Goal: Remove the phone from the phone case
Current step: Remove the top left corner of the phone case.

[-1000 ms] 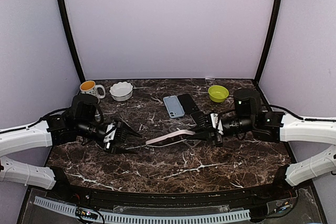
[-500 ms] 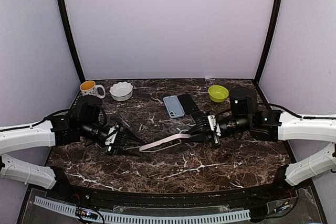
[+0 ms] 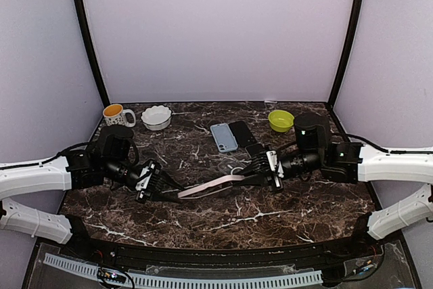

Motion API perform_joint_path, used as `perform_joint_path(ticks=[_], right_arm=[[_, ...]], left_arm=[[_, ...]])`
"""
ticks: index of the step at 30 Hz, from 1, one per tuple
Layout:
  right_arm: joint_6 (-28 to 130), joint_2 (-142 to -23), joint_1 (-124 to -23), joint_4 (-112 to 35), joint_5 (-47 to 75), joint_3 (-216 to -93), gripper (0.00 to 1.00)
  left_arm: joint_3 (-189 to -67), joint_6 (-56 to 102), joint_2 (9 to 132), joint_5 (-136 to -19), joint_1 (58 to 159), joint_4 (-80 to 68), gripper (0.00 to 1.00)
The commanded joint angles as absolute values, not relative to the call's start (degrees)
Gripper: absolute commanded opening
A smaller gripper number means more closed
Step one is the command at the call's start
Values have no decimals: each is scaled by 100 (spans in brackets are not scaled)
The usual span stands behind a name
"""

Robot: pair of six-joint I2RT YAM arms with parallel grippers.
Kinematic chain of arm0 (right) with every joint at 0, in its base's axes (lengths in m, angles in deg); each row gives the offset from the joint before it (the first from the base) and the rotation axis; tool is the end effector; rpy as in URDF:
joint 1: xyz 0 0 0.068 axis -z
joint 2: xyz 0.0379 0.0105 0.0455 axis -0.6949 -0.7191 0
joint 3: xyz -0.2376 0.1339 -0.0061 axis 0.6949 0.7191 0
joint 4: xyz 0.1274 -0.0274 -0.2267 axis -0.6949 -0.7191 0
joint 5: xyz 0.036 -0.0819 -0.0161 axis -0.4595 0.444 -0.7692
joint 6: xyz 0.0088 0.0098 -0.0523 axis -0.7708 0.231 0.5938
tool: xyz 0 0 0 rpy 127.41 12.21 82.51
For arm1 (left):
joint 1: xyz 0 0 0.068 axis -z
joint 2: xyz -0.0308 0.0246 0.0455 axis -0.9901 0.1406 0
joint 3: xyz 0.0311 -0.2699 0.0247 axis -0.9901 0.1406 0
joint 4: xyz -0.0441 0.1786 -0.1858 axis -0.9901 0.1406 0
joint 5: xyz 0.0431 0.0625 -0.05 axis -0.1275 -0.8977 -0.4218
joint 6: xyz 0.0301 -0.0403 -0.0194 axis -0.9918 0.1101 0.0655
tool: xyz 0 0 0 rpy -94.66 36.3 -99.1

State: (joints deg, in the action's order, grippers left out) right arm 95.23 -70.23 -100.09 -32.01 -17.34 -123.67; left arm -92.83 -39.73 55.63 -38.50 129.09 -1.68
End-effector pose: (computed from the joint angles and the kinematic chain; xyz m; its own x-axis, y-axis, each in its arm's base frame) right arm 0.1318 0.2361 0.2817 0.4572 -0.1685 -0.8733 -0.8825 -0.2081 -0.4218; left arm 0.1361 -0.1851 0.2563 0.5479 0.1847 -0.8159 0.8270 -0.2667 0.4949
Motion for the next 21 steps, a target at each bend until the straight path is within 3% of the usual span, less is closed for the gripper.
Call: perform_joint_path(ticks=[1, 10, 21], right_arm=[[9611, -6998, -10083, -2665, -1782, -12707, 0], [9999, -7008, -10202, -2878, -1532, -12810, 0], [10666, -7137, -10314, -3526, -1370, -13204, 0]], left_arm=[[-9178, -4050, 5576, -3745, 12959, -181, 29], [-9202, -4176, 5613, -3595, 12994, -32, 18], [-9241, -4378, 5578, -3323, 13264, 273, 18]])
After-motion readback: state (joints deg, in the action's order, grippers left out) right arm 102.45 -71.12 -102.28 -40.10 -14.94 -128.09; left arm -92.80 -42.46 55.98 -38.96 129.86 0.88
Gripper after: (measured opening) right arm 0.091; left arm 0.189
